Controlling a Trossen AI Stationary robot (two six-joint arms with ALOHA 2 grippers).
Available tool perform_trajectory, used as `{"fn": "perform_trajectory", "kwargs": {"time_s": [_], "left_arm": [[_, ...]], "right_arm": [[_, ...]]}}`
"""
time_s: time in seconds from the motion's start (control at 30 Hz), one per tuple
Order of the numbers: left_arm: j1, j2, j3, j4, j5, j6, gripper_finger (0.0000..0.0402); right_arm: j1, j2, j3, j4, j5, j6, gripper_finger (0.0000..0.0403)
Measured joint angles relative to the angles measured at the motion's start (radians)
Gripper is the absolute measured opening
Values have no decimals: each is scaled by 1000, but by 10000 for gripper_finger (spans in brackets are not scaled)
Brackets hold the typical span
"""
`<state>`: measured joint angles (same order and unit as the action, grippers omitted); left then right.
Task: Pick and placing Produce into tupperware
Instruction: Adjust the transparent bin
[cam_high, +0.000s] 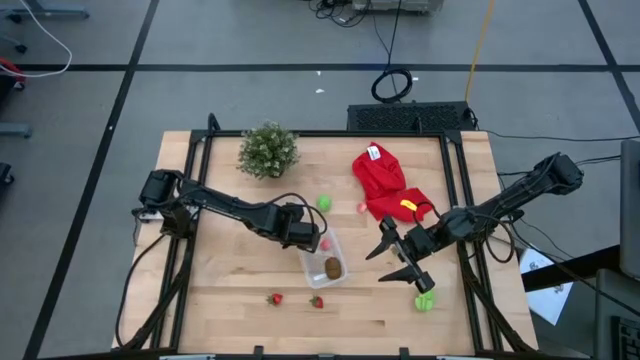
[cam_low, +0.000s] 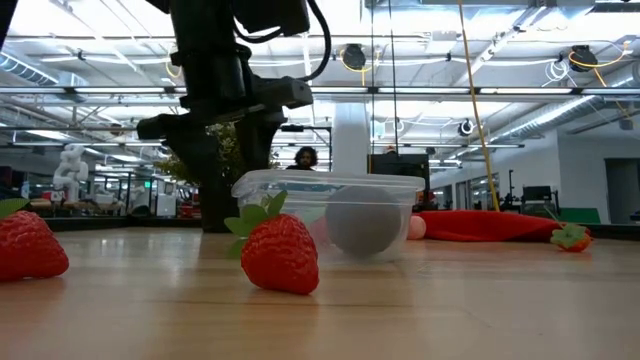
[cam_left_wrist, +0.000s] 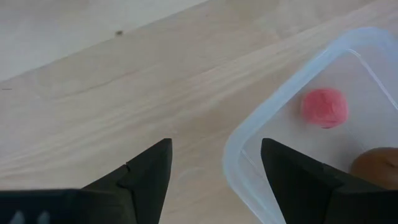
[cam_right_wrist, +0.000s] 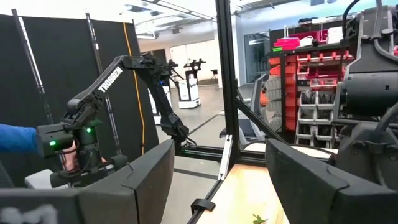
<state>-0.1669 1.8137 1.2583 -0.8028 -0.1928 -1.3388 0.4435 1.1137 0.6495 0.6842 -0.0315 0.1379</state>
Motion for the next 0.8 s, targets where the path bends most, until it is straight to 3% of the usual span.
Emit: {"fn": "perform_trajectory", "kwargs": {"time_s": [0.2,0.8], "left_arm": [[0,0,0,1,0,0,245],[5,37,0,59,11,61,150]], "right_arm": [[0,0,0,14,0,0,242],[3,-3,0,45,0,-1,242]]}}
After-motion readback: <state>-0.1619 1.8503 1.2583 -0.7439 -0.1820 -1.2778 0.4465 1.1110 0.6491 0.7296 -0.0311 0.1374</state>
